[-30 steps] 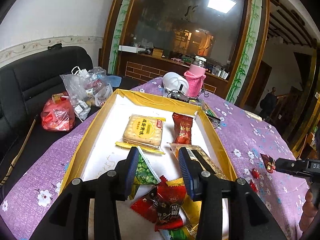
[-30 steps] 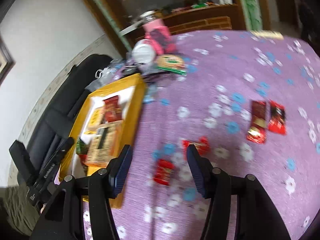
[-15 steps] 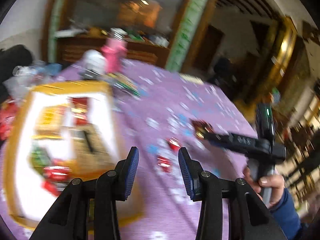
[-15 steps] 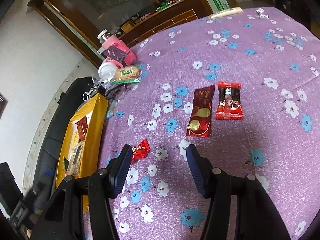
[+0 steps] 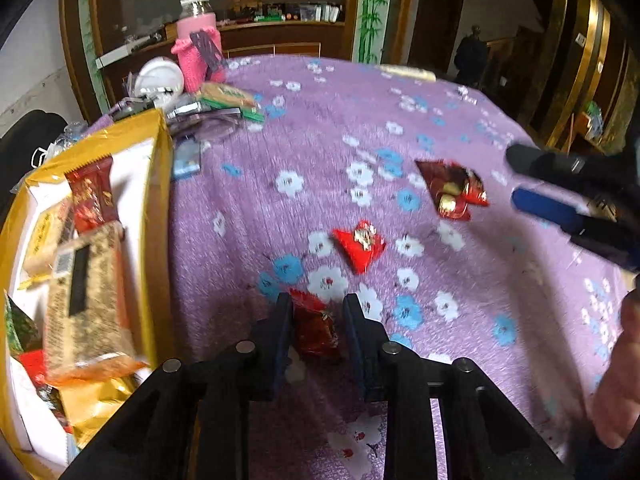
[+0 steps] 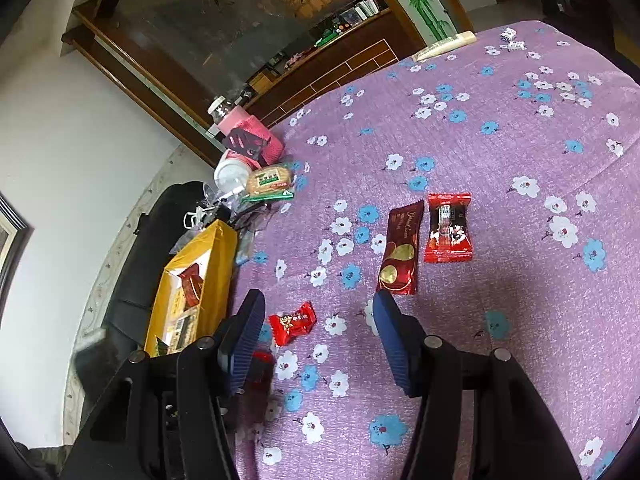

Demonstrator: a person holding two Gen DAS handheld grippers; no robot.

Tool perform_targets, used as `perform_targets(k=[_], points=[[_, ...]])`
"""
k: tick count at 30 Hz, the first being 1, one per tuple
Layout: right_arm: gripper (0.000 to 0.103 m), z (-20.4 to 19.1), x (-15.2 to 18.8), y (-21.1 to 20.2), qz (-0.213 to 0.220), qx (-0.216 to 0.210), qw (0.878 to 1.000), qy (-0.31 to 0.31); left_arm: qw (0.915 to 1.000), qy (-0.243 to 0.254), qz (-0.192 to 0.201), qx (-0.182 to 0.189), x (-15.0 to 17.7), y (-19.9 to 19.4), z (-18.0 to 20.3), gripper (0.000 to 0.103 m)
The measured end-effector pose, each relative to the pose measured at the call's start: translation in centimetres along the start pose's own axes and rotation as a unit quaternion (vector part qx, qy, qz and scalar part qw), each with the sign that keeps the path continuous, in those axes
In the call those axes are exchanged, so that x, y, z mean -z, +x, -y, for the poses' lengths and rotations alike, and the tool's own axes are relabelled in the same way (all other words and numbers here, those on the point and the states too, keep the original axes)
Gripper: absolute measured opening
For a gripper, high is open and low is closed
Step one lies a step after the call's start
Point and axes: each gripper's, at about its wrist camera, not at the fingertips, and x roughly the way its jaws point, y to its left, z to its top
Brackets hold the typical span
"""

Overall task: Organize snacks
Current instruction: 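Move both tools back from the box to the candies on the table, then grasp a red candy with the left tool while the right tool grasps a red black-labelled candy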

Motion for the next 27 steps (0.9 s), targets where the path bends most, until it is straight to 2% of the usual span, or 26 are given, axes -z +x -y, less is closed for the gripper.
perform_targets(k=[5,8,10,12,14,19,23,25,27], points=[[0.055,0.9,-0.6,-0.9,0.021,0.007,1.000,0.015,0.9996,0.020,0.005,-0.018,0.9,0.0,1.0,0.023],[0.055,2.2,-1.2,-1.8,0.045,0.036,0.998,0.035,0.9991,0.032,0.010,-0.027,1.2,-0.5,1.7,0.021],[0.055,3.2,-1.5,-2.1,0.052,0.052,0.996,0.051,0.9992,0.033,0.018,-0.013,1.0,-1.2,2.1,0.021],[0.055,4.5,-1.7,-2.1,0.054,0.065,0.994,0.072,0.9991,0.026,0.019,0.029,0.5,-1.9,2.3,0.020],[0.055,5.3,-1.8,-2.0,0.052,0.075,0.992,0.083,0.9978,0.031,0.035,0.047,-0.2,-3.0,3.1,0.020],[0.055,6.0,-1.8,-1.0,0.045,0.101,0.991,0.079,0.9939,0.039,0.055,0.088,-2.1,-3.2,4.9,0.020],[0.054,6.2,-1.7,-0.1,0.040,0.139,0.988,0.053,0.9926,0.032,0.047,0.107,-2.1,-0.9,4.8,0.020],[0.046,6.5,-1.8,0.4,0.033,0.146,0.987,0.052,0.9929,0.039,0.045,0.103,-2.1,-0.7,4.7,0.020],[0.045,6.5,-1.8,0.9,0.026,0.153,0.986,0.054,0.9927,0.033,0.052,0.104,-2.3,-0.7,4.1,0.020]])
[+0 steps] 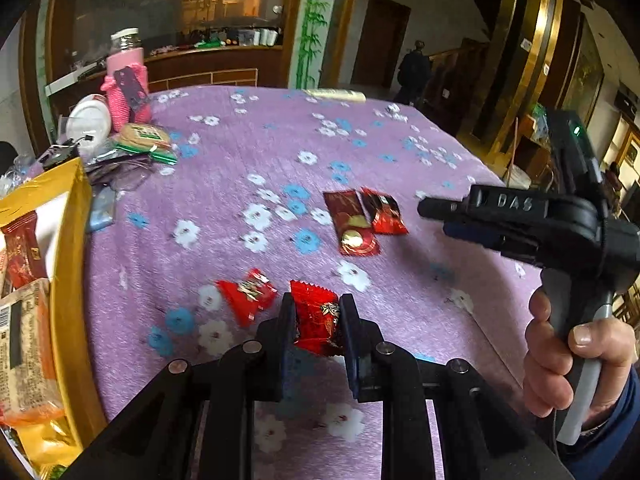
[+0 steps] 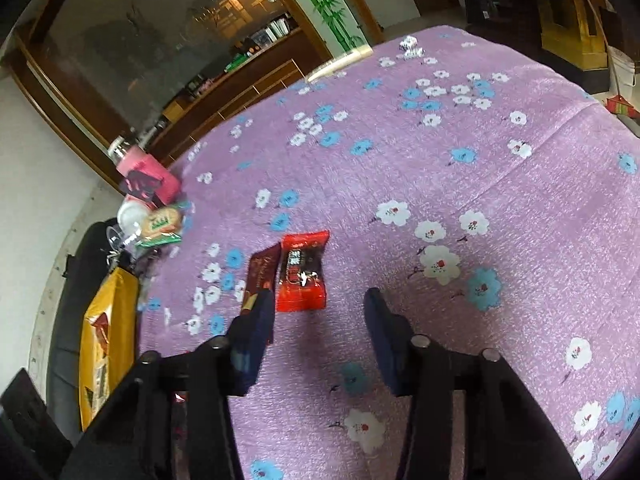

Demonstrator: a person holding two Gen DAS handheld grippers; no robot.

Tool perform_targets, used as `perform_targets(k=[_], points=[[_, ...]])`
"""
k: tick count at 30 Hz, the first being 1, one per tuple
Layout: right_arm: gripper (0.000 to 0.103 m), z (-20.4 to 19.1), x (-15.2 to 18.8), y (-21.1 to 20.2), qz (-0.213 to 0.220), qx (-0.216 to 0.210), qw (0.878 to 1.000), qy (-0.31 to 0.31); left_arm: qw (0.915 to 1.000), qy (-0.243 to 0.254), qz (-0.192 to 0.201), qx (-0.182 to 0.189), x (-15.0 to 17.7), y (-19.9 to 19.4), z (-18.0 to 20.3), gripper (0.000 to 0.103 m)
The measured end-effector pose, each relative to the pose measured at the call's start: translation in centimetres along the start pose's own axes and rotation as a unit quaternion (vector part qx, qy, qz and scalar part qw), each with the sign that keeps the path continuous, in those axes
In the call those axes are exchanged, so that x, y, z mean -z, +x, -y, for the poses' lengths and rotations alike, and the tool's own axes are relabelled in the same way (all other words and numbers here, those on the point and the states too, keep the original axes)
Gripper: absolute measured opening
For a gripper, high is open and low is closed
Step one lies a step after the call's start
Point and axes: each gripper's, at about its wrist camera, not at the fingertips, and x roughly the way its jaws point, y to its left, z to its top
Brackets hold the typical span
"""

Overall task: Organize snacks
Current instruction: 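Grasp a red candy with the left tool while the right tool grasps a red black-labelled candy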

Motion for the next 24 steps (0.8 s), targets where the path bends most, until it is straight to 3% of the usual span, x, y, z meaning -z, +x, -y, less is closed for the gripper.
perform_targets(k=[11,13,14,17,19,24], points=[[0.045,-4.1,-2.0,4.1,-0.044,0.066,0.995,-0.059,0.9997,-0.020,0.003,0.013,0.4,-0.8,-0.8,0.020],[0.037,-4.8,-1.9,5.1,-0.055,0.095,0.991,-0.081,0.9997,-0.023,0.000,0.013,0.4,-0.8,-0.9,0.020],[0.028,-5.0,-1.7,5.4,-0.059,0.105,0.989,-0.090,0.9997,-0.023,0.000,0.013,0.4,-0.8,-0.9,0.020],[0.027,-5.1,-1.2,4.8,-0.050,0.121,0.985,-0.109,0.9997,-0.021,0.003,0.013,0.4,-1.0,-0.9,0.021],[0.026,-4.5,-0.9,4.0,-0.053,0.118,0.987,-0.098,0.9997,-0.022,0.005,0.013,0.3,-1.1,-1.0,0.020],[0.026,-3.8,1.6,0.1,-0.045,0.062,0.993,-0.088,0.9995,-0.030,0.005,0.013,0.3,-1.1,-1.4,0.021]])
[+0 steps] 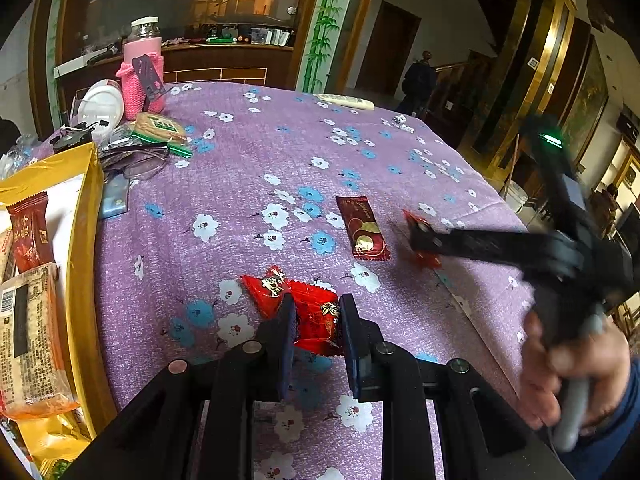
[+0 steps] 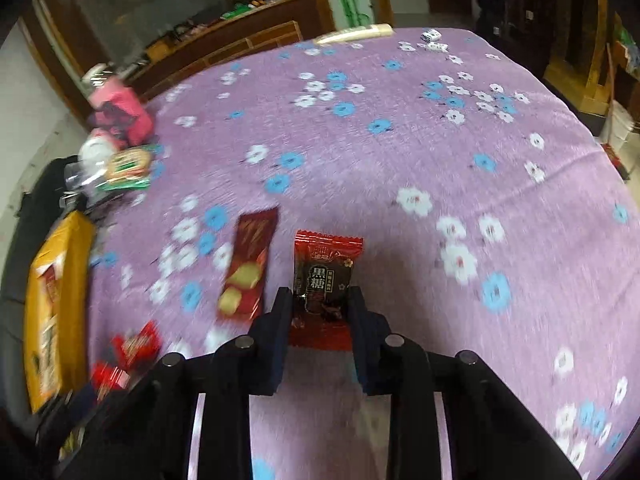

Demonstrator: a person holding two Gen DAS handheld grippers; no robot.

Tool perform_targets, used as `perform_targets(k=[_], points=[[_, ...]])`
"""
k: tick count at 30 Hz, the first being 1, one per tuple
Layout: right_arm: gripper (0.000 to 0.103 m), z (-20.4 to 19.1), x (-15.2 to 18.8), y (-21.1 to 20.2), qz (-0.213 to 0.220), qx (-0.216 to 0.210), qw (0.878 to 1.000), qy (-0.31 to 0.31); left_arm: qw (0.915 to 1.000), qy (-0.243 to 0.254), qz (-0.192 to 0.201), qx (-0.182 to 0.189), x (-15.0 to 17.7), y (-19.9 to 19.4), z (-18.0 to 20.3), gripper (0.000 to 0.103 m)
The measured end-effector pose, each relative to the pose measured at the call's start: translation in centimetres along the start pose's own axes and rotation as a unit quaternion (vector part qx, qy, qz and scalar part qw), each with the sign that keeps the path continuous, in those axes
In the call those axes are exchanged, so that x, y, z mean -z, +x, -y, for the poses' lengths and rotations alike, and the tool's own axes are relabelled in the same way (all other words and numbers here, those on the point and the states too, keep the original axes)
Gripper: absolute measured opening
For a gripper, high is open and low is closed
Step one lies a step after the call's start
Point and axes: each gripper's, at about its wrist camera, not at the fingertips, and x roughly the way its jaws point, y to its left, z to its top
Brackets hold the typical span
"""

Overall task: Organize snacks
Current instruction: 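Grasp a red candy with the left tool while the right tool grasps a red black-labelled candy, then lift both red candies and carry them toward the white box with both tools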

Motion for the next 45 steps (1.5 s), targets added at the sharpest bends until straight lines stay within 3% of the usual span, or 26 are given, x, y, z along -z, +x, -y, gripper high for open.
perform_targets(k=[3,8,29,45], points=[[0.026,-0.7,1.6,-1.1,0.018,-0.042,0.999,-0.008,1.0000,-0.002,0.005,-0.001,0.0,-0.2,0.0,0.021],[0.026,-2.9,2.5,-1.2,0.024,-0.072,0.995,-0.060,0.9999,0.000,0.005,-0.013,0.0,0.2,-0.1,0.021],[0.026,-4.5,3.4,-1.6,0.040,-0.071,0.991,-0.103,0.9991,0.016,0.021,-0.032,0.0,-0.2,0.3,0.021],[0.026,-5.2,3.7,-2.4,0.066,-0.057,0.988,-0.124,0.9890,0.051,0.087,-0.109,0.0,-2.0,1.2,0.021]])
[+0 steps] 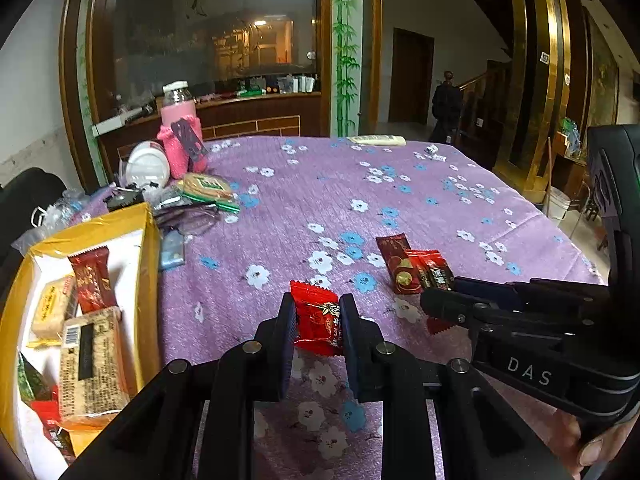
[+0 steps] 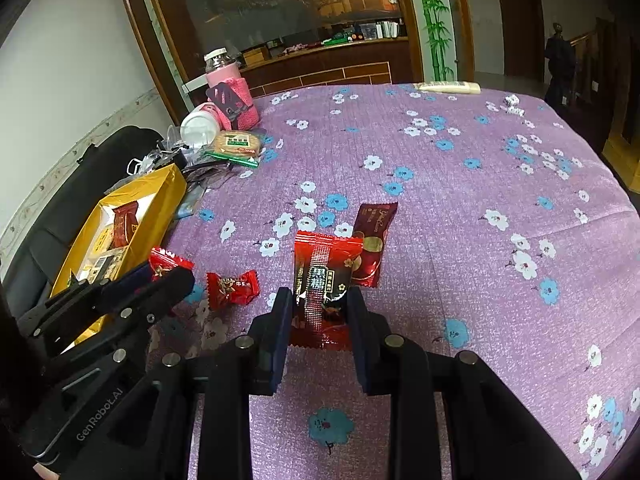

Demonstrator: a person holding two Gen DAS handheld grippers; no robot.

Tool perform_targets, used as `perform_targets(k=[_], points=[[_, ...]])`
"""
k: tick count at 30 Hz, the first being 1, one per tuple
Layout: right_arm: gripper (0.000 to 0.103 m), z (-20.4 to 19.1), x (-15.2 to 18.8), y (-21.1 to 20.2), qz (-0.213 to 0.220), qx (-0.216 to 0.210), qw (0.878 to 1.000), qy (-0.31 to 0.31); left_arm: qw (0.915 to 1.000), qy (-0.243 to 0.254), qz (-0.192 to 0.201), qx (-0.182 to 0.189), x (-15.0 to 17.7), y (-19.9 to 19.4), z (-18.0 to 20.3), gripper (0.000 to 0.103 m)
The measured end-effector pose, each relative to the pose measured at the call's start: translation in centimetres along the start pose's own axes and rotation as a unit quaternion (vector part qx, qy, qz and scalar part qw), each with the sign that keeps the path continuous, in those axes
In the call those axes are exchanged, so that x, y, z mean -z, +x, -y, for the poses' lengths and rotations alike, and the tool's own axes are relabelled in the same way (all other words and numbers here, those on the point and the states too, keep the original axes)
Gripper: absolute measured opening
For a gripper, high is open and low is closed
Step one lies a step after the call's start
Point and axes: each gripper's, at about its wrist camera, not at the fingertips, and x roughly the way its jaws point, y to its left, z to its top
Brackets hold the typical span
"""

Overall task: Organize snacks
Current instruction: 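Lift both red candies and carry them toward the white box with both tools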

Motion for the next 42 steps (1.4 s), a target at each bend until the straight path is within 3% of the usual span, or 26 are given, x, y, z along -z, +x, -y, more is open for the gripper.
perform_targets(k=[13,42], points=[[0.026,-0.37,-0.04,-0.05,0.009,0.011,1.000,-0.013,0.9973,0.020,0.038,-0.060,-0.16,-0.66,0.10,0.021],[0.026,-0.90,-0.04,-0.42,0.017,0.008,1.000,-0.019,0.9948,0.026,0.049,-0.085,-0.20,-0.74,0.13,0.021]])
